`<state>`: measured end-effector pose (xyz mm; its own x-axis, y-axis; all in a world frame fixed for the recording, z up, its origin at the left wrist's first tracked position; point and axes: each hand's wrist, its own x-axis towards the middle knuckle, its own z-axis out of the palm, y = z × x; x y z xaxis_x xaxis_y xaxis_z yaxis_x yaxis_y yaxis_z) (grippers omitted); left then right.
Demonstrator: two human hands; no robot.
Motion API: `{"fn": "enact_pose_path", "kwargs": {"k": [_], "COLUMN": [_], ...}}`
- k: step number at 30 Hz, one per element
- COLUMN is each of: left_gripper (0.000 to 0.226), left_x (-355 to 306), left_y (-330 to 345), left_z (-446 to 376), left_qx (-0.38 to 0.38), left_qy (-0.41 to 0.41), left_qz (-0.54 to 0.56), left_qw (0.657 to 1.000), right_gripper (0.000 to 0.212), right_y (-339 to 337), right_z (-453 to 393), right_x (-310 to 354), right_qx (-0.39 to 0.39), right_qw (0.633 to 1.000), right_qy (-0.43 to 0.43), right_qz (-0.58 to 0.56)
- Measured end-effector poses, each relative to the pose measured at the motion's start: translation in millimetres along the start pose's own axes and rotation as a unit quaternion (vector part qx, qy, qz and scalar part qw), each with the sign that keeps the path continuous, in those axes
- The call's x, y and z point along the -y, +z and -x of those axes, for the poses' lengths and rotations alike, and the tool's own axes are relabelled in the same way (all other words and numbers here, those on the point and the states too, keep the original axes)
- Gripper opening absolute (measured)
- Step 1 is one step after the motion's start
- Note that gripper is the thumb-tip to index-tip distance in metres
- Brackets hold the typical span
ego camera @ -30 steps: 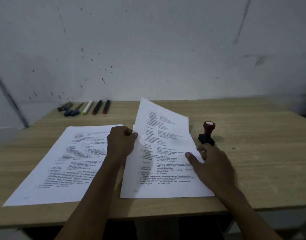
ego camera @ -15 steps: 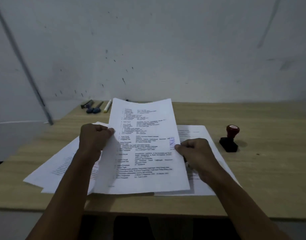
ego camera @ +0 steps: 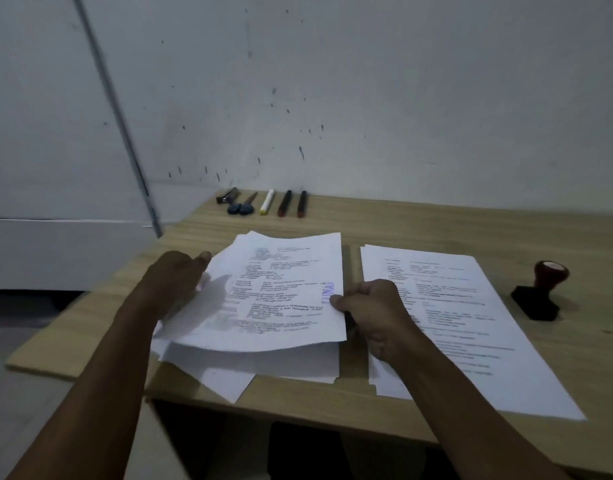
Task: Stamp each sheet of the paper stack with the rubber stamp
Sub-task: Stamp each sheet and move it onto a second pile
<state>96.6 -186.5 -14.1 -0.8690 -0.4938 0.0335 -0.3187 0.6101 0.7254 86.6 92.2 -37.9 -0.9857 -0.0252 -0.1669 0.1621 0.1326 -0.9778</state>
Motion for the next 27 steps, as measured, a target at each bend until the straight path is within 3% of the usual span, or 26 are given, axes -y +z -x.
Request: {"fn": "enact_pose_path", "kwargs": {"k": [4,6,9,10,13,23,27], "left_gripper": [0.049,0.044,0.043,0.043,0.041,0.039,0.045], "left_x": [2,-1,-5,-6,-8,-12,-21], "left_y": [-1,1,6,8,12,21,27], "left_z": [-8,-9,-9,-8,-6,-2,10], "left_qx": [0.027,0.033,0.028,0.023,0.015,0.016,0.004], "left_qy": [-0.031,-0.03,-0.029,-0.03,-0.034,-0.026,-0.008], "left_qz": [-0.09,-0.099,-0.086,-0.076,-0.062,-0.093,-0.117], "left_qw": [0.995,0.994,0.995,0.996,0.997,0.995,0.993], "right_gripper": [0.014,0.02,0.004,0.008,0.029,0.034,0.036], "right_y": [9,14,19,20,21,22,15], "right_z": [1,3,3,3,2,10,14], "right_x": [-4,-4,-3,-2,-1,2,5], "right_qx": [-0.037,-0.055,-0.07,-0.073,-0.069,-0.053,-0.088], "right_qw": [0.998,0.995,0.99,0.986,0.966,0.918,0.886], "right_qy": [-0.03,-0.054,-0.078,-0.09,-0.122,-0.146,-0.159], "right_qz": [0.04,0.058,0.09,0.117,0.216,0.364,0.428]}}
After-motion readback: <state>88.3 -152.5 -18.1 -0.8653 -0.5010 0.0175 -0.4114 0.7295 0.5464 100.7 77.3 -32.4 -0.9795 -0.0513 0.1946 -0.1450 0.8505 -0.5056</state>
